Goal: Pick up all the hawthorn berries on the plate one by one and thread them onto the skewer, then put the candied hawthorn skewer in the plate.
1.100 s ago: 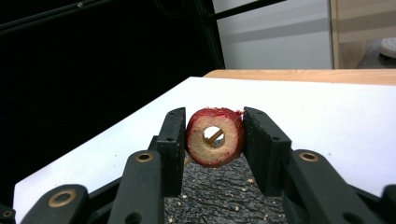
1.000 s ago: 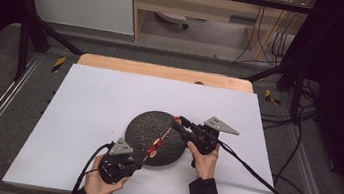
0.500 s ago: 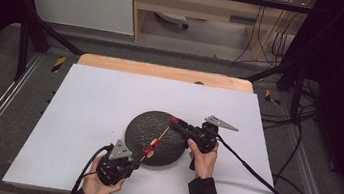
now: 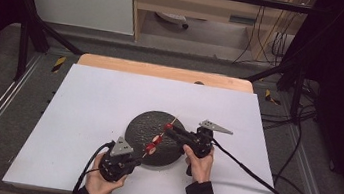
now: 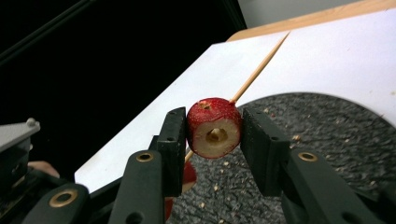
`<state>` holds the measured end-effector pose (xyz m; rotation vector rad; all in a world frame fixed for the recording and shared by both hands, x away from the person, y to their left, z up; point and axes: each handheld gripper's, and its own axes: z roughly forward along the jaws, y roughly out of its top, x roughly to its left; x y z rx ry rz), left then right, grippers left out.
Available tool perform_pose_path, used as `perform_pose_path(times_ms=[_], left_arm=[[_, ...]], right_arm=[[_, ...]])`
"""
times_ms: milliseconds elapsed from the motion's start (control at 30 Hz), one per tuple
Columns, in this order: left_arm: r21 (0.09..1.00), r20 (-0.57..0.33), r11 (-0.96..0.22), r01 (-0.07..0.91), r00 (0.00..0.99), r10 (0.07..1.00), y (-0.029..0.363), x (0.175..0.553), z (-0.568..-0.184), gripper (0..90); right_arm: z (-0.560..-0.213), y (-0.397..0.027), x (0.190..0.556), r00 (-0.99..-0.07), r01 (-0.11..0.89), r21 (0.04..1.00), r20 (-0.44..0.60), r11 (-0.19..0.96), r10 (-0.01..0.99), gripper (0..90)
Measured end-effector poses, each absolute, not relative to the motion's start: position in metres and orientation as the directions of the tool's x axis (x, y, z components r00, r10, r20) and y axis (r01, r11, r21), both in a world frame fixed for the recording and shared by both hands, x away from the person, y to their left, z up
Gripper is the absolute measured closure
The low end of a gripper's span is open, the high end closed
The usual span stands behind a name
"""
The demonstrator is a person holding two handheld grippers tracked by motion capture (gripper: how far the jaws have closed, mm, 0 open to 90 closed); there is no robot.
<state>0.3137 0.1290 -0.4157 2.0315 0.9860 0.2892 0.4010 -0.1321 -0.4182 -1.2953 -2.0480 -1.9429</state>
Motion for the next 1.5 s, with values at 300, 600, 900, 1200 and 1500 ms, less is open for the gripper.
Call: perform_pose_path(times_ms=[300, 600, 900, 1200, 1500], left_arm=[[0.769, -0.151, -0.34, 0.541, 0.672, 0.725, 0.129, 0.316, -0.418, 88.6], [0.775, -0.152, -0.334, 0.536, 0.671, 0.726, 0.14, 0.317, -0.416, 88.7], [0.757, -0.115, -0.376, 0.534, 0.676, 0.728, 0.155, 0.329, -0.408, 88.5], [0.685, -0.111, -0.411, 0.601, 0.645, 0.756, 0.152, 0.366, -0.406, 88.3], [0.585, -0.081, -0.469, 0.661, 0.623, 0.778, 0.128, 0.387, -0.411, 88.3]], right_arm=[[-0.424, -0.128, 0.396, -0.657, 0.594, 0.799, 0.551, -0.096, 0.514, 61.3], [-0.408, -0.147, 0.397, -0.654, 0.541, 0.84, 0.46, -0.054, 0.6, 36.6], [-0.414, -0.178, 0.396, -0.656, 0.514, 0.85, 0.303, 0.115, 0.691, 9.9], [-0.432, -0.214, 0.381, -0.646, 0.517, 0.825, 0.202, 0.228, 0.736, 2.4], [-0.439, -0.239, 0.364, -0.628, 0.524, 0.816, 0.177, 0.243, 0.758, 1.8]])
